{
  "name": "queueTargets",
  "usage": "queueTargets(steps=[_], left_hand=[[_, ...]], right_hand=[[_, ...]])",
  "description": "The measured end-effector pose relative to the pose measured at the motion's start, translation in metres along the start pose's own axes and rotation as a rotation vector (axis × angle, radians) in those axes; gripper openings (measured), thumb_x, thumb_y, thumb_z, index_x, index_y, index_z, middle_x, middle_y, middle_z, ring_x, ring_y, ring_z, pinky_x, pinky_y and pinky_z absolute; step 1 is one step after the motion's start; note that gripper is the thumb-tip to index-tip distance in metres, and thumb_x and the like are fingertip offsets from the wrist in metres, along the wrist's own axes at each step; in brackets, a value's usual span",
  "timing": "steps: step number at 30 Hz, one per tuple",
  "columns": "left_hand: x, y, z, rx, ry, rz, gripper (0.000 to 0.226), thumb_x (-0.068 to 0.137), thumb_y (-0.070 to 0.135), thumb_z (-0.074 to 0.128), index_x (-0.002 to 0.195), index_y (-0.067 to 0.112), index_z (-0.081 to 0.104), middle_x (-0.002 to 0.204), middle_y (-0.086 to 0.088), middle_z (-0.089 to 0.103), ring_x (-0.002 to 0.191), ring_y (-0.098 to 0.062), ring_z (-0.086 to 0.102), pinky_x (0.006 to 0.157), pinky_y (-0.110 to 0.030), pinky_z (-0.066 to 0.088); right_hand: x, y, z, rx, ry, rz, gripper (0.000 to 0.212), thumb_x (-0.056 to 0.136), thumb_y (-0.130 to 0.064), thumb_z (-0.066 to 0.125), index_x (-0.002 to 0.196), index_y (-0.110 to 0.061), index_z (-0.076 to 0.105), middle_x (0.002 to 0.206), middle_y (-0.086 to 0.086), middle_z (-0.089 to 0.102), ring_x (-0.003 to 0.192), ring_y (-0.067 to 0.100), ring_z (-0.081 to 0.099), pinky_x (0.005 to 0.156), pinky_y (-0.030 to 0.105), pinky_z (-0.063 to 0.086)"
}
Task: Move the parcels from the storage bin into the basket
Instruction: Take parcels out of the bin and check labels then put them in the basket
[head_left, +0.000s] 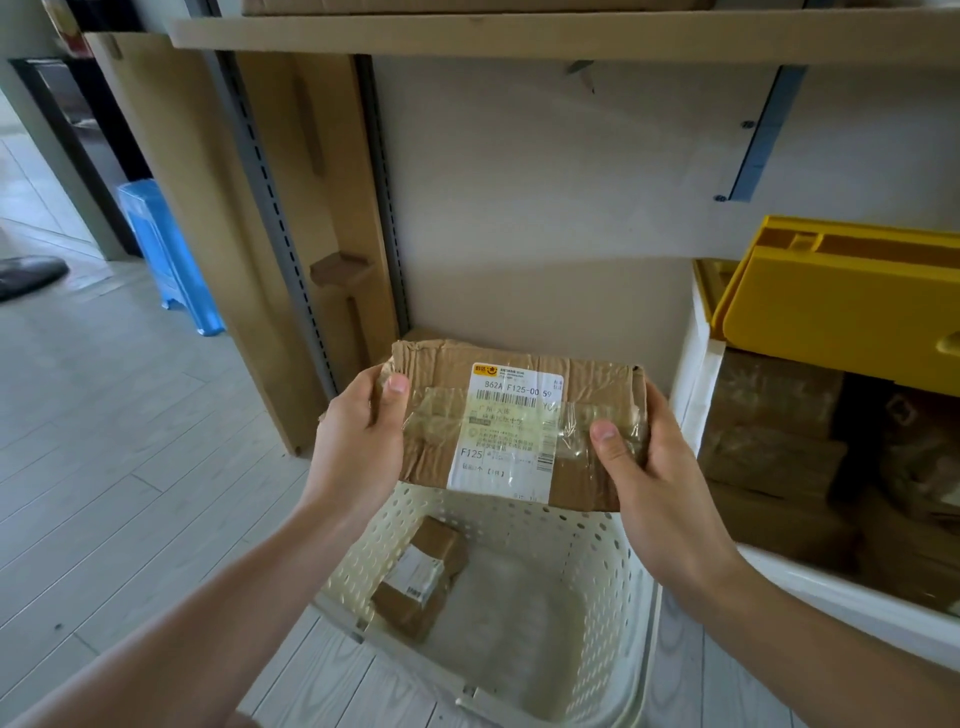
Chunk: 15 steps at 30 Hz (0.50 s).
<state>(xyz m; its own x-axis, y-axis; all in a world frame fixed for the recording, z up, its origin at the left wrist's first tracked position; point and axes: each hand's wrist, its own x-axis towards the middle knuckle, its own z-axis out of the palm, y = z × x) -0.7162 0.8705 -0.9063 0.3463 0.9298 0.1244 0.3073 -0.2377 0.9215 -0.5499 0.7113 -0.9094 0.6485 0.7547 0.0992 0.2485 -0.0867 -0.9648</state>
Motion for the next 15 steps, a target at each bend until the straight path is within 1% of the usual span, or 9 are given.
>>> queueTargets(steps=[1, 3, 6, 8, 10, 12, 15], left_hand=[[0.002, -0.006, 0.001, 0.027, -0.013, -0.023, 0.04, 0.103, 0.052, 0.038, 0.1, 0.019, 0.06, 0.095, -0.02, 0.068, 0.09, -0.045, 0.066, 0.078, -0.063, 0.057], [0.006, -0.019, 0.002, 0.081, -0.032, -0.059, 0.036, 0.104, 0.05, 0.038, 0.1, 0.021, 0.059, 0.093, -0.012, 0.07, 0.087, -0.034, 0.069, 0.08, -0.058, 0.058], [0.013, -0.037, 0.006, 0.132, -0.077, -0.112, 0.029, 0.104, 0.048, 0.042, 0.106, 0.023, 0.058, 0.099, -0.002, 0.069, 0.09, -0.024, 0.068, 0.085, -0.053, 0.057], [0.018, -0.049, 0.01, 0.159, -0.118, -0.145, 0.028, 0.104, 0.047, 0.044, 0.117, 0.025, 0.056, 0.106, 0.002, 0.067, 0.095, -0.019, 0.067, 0.087, -0.05, 0.057], [0.021, -0.059, 0.016, 0.202, -0.151, -0.162, 0.033, 0.103, 0.047, 0.043, 0.126, 0.024, 0.052, 0.112, 0.004, 0.065, 0.101, -0.018, 0.064, 0.091, -0.049, 0.055], [0.024, -0.067, 0.022, 0.227, -0.184, -0.185, 0.035, 0.104, 0.045, 0.042, 0.13, 0.024, 0.051, 0.114, 0.005, 0.063, 0.105, -0.019, 0.062, 0.095, -0.05, 0.053], [0.027, -0.082, 0.033, 0.3, -0.224, -0.234, 0.027, 0.106, 0.04, 0.041, 0.124, 0.024, 0.051, 0.113, 0.003, 0.061, 0.104, -0.02, 0.06, 0.094, -0.048, 0.051]], right_hand=[[-0.002, 0.004, 0.002, 0.002, -0.01, 0.032, 0.039, 0.103, -0.032, 0.051, 0.141, -0.037, 0.045, 0.113, -0.025, 0.07, 0.106, -0.004, 0.067, 0.094, 0.025, 0.054], [-0.004, 0.012, 0.008, -0.025, -0.015, 0.091, 0.031, 0.102, -0.033, 0.055, 0.133, -0.036, 0.053, 0.109, -0.022, 0.072, 0.1, -0.004, 0.068, 0.09, 0.023, 0.056], [-0.002, 0.025, 0.016, -0.064, -0.002, 0.165, 0.027, 0.1, -0.033, 0.058, 0.127, -0.03, 0.058, 0.11, -0.016, 0.072, 0.1, 0.001, 0.069, 0.092, 0.031, 0.057], [0.002, 0.033, 0.021, -0.083, -0.008, 0.199, 0.026, 0.1, -0.034, 0.059, 0.125, -0.029, 0.057, 0.11, -0.014, 0.071, 0.102, 0.004, 0.068, 0.094, 0.036, 0.057], [0.007, 0.043, 0.024, -0.128, -0.015, 0.216, 0.027, 0.1, -0.035, 0.058, 0.126, -0.028, 0.056, 0.111, -0.013, 0.07, 0.104, 0.009, 0.068, 0.096, 0.041, 0.056], [0.011, 0.054, 0.026, -0.197, -0.025, 0.248, 0.029, 0.101, -0.037, 0.056, 0.128, -0.026, 0.055, 0.113, -0.011, 0.068, 0.107, 0.013, 0.066, 0.098, 0.044, 0.054], [0.013, 0.071, 0.028, -0.285, -0.078, 0.34, 0.034, 0.101, -0.043, 0.051, 0.129, -0.022, 0.05, 0.118, -0.005, 0.063, 0.113, 0.021, 0.062, 0.098, 0.05, 0.053]])
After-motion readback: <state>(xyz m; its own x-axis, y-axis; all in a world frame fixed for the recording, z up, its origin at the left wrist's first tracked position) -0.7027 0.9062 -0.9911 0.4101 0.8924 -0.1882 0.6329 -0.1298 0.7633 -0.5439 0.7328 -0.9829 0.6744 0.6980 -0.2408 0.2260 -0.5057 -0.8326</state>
